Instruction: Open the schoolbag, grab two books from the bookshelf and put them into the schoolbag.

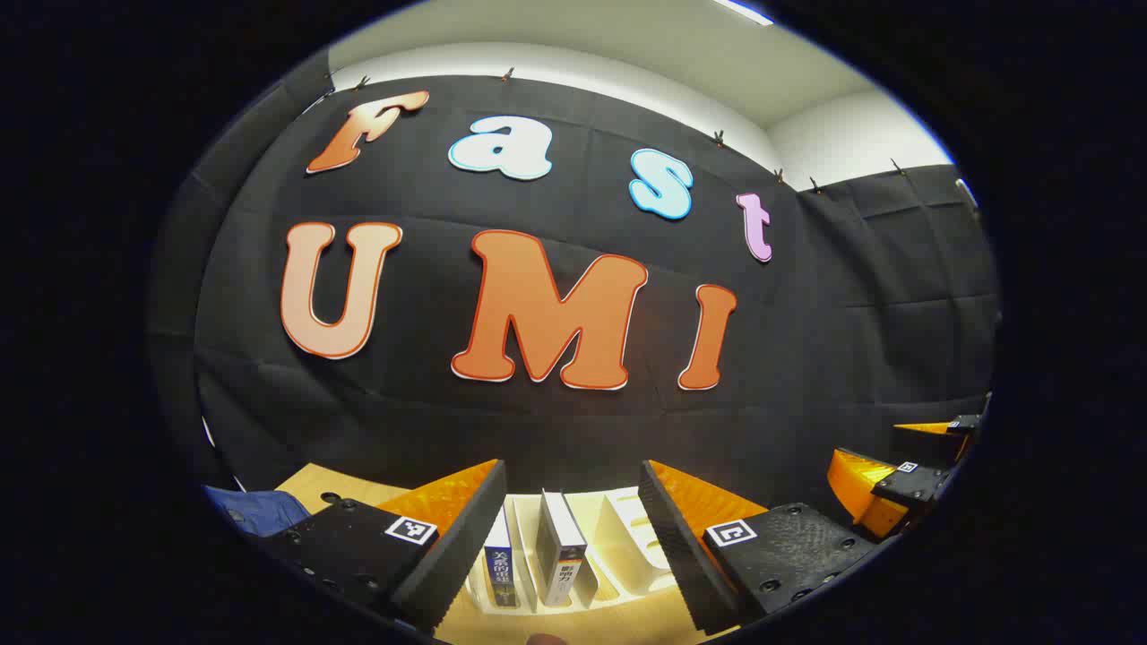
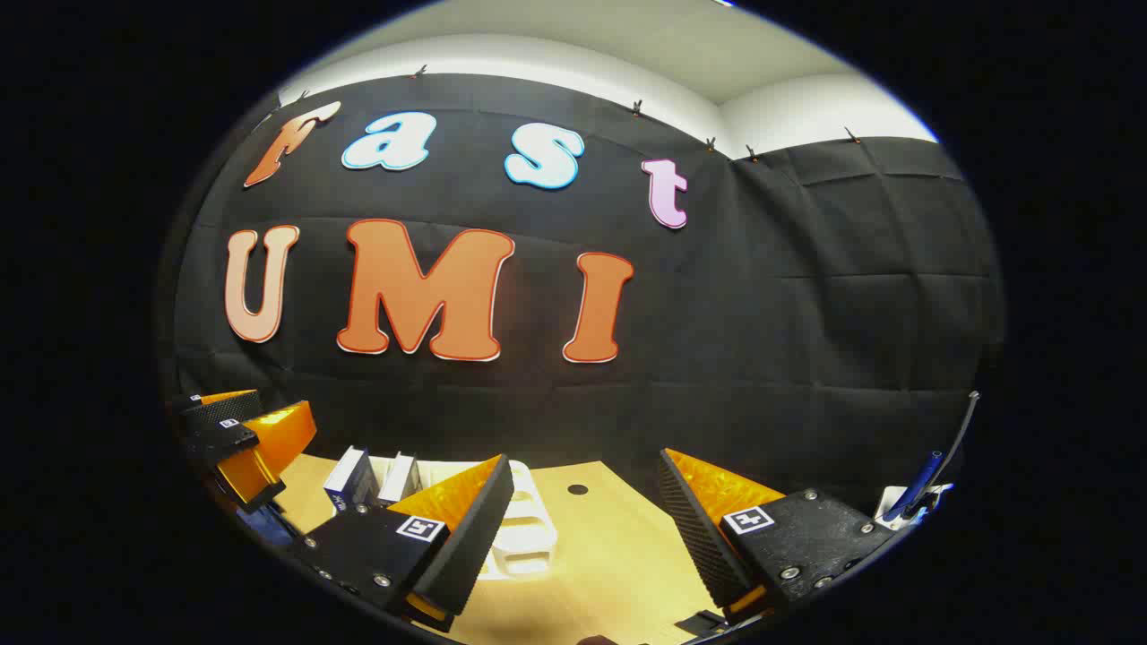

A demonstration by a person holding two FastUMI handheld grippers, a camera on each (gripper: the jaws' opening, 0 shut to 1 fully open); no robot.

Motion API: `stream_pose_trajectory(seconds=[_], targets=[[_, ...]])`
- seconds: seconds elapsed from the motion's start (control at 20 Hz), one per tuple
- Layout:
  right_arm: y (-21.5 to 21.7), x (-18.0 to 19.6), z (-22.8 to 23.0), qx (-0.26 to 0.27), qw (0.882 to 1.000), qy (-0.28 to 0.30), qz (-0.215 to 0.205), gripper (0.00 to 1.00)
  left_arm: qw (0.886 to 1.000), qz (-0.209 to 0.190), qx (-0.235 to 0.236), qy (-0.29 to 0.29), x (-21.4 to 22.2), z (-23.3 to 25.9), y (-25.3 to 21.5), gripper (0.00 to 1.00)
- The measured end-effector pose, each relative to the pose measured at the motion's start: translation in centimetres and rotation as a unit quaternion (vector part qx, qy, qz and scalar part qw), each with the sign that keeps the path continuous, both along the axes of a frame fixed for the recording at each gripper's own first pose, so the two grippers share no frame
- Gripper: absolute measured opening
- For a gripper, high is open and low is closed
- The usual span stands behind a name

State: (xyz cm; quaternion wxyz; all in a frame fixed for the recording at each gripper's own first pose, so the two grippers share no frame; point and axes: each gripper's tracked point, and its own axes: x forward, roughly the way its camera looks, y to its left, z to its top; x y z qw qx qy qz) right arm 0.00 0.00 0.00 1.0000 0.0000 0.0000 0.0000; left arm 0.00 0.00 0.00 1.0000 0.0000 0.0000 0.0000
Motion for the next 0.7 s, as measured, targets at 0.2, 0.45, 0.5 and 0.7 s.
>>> stream_pose_trajectory(seconds=[0.2, 0.45, 0.5, 0.7], targets=[[4.0, 0.4, -0.4, 0.009, 0.999, 0.0, 0.046, 0.97, 1.0, 0.015, 0.014, -0.015, -0.9, 1.6, 2.8, 0.91], [8.6, 2.1, -0.2, 0.006, 0.992, -0.018, 0.122, 0.97, 0.995, 0.079, 0.043, -0.032, -1.3, 1.3, 6.0, 0.93], [9.0, 2.3, -0.1, 0.009, 0.99, -0.02, 0.136, 0.97, 0.994, 0.091, 0.05, -0.035, -1.8, 1.3, 6.5, 0.93], [10.1, 3.5, -0.5, 0.006, 0.984, -0.021, 0.177, 0.97, 0.989, 0.128, 0.063, -0.042, -2.6, 1.4, 7.9, 0.92]])
